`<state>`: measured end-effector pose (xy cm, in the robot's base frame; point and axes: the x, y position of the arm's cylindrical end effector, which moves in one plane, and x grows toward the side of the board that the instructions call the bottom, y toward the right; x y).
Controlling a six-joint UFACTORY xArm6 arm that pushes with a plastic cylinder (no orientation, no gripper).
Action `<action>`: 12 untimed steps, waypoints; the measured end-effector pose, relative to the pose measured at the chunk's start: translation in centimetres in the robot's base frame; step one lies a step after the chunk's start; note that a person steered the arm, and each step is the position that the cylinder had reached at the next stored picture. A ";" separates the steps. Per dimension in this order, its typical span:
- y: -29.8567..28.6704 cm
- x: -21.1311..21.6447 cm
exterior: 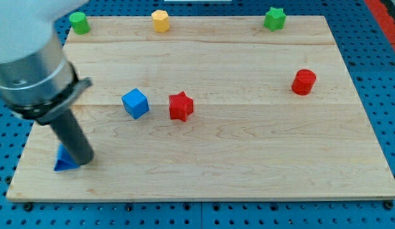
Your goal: Slide the red star to the bottom center
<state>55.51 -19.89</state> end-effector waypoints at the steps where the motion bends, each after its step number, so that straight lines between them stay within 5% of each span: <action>1: 1.5 -0.3; 4: 4.4 -1.2; 7: 5.1 -13.6; 8: 12.2 -14.1; 10: 18.0 -7.8; 11: 17.7 -11.9; 12: 20.3 -7.1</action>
<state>48.39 0.36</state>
